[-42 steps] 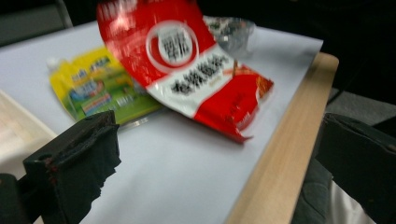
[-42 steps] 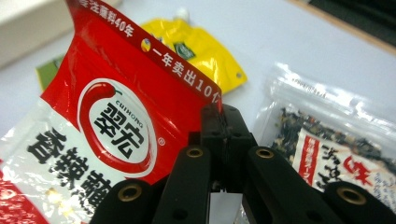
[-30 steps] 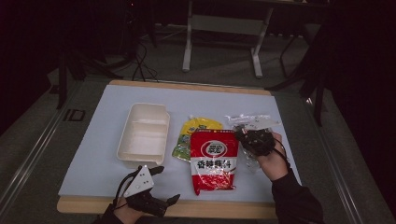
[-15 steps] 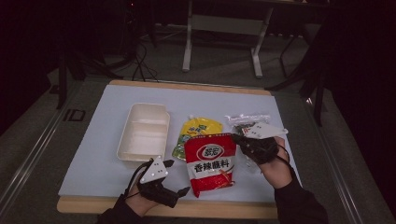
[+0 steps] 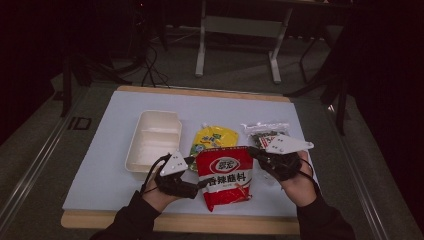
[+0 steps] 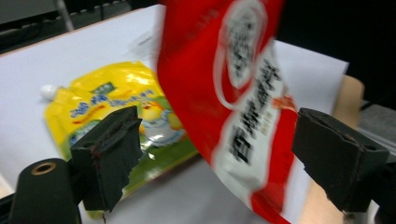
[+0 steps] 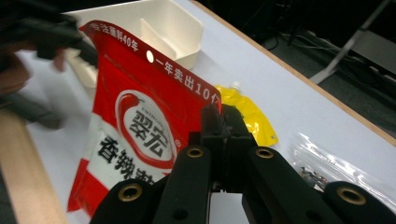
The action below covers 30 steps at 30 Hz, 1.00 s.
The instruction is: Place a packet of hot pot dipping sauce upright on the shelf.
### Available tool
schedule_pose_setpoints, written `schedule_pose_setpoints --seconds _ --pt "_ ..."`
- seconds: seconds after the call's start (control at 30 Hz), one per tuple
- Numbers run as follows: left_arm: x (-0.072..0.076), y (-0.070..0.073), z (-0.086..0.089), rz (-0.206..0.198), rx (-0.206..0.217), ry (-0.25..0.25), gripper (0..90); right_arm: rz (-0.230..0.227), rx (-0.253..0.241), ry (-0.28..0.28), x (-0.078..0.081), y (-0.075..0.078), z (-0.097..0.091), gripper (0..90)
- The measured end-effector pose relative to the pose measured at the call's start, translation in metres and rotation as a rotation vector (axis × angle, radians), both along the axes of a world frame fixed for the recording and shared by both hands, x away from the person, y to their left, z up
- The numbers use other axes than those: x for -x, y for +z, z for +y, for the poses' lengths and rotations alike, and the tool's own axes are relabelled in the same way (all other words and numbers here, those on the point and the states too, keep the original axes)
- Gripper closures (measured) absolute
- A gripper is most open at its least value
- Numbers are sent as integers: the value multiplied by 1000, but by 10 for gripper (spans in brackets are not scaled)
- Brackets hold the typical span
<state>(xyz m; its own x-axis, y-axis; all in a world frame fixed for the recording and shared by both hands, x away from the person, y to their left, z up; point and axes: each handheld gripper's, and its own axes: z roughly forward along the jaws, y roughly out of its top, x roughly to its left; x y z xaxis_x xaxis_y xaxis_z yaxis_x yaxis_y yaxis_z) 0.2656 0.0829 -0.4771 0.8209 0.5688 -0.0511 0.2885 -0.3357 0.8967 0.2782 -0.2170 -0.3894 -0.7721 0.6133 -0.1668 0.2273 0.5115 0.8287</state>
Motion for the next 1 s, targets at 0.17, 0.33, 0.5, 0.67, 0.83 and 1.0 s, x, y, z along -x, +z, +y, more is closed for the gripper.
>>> schedule_pose_setpoints --seconds 0.17,0.33,0.5,0.67,0.83,1.0 --pt "-13 0 -8 8 36 -97 431 -11 -2 6 4 3 1 900" --pt "-16 -1 -15 9 41 -120 623 -4 -11 10 5 4 0 900" --pt "-15 4 -21 -5 43 -149 787 -4 -15 13 7 6 -2 900" --pt "-12 11 -24 -5 29 -184 900 -8 -14 12 9 9 -3 900" --pt "-5 22 -25 7 27 -214 900 -7 -33 16 11 13 -7 900" --pt "-1 38 -23 -3 18 -225 900 -22 -52 28 16 21 -8 900"
